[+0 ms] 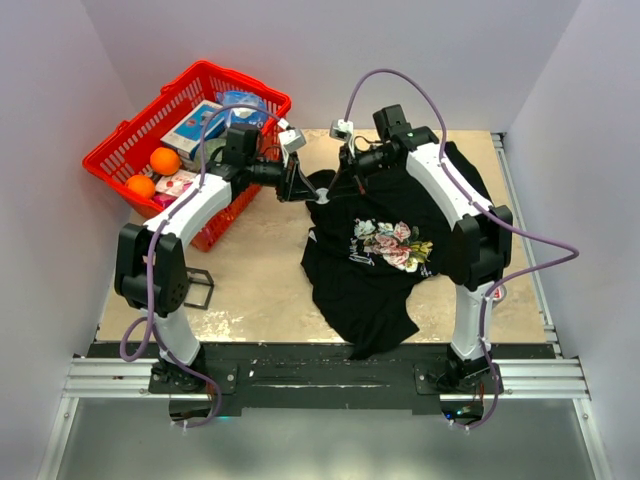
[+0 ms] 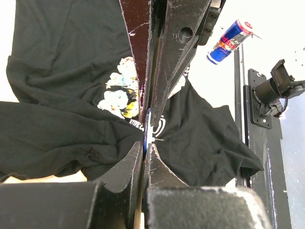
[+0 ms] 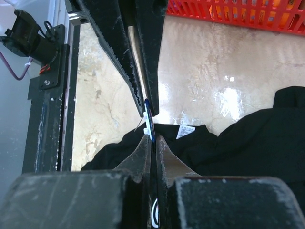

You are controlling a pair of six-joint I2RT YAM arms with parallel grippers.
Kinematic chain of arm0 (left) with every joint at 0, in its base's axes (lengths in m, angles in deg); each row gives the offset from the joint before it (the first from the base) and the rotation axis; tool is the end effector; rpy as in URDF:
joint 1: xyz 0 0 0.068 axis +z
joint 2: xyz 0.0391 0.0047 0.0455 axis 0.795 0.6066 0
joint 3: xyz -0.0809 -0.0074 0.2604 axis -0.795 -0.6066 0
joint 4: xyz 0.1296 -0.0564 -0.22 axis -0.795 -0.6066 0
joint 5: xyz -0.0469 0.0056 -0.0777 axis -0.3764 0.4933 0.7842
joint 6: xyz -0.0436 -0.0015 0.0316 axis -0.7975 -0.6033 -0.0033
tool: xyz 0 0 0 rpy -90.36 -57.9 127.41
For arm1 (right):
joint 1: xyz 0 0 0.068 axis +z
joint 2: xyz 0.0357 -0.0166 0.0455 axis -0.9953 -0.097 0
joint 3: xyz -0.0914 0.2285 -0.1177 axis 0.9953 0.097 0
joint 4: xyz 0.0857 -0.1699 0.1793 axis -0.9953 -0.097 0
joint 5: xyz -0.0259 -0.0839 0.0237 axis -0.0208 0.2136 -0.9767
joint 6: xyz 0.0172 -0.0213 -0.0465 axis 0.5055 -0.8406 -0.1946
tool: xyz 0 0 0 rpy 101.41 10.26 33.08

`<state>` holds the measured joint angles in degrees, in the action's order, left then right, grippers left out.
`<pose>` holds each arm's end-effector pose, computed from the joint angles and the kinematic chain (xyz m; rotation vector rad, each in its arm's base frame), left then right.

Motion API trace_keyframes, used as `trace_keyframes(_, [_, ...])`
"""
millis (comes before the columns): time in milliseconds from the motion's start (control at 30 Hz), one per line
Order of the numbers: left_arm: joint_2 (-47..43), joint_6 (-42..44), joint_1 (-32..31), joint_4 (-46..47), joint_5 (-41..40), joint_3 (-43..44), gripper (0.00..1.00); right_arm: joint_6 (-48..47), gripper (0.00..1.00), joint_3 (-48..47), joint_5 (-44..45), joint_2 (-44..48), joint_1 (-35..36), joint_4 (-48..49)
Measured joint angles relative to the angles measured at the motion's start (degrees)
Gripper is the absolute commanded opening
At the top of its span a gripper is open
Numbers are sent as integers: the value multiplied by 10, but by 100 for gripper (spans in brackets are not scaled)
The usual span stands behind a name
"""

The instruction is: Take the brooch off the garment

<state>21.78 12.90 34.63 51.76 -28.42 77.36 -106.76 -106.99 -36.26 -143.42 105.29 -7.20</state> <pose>0.3736 -0.1543 0.2975 1.0208 1.7889 -1.2614 0.3998 0.1858 0.3121 -1.3343 1.7755 1.2178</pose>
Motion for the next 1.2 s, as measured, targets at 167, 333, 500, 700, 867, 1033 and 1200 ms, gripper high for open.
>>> trace_keyframes(167, [0,0,0,-1,-2,0,24,7,0,0,0,0,-4,4])
trace_keyframes(333, [0,1,0,3,-3,1,13,20,0,0,-7,0,-12,10])
trace_keyframes(500, [0,0,0,8,-3,2,13,26,0,0,-15,0,-14,13])
trace_keyframes(700, [0,-2,0,10,-2,3,1,32,0,0,-16,0,-15,16])
trace_keyframes(867, [0,-14,0,16,-2,3,0,43,26,0,-16,0,-16,21])
trace_keyframes(1033, [0,-16,0,16,-1,3,0,56,43,0,-17,0,-18,31])
trace_keyframes(1200, [0,-15,0,14,-10,3,0,71,48,0,-27,0,-18,46])
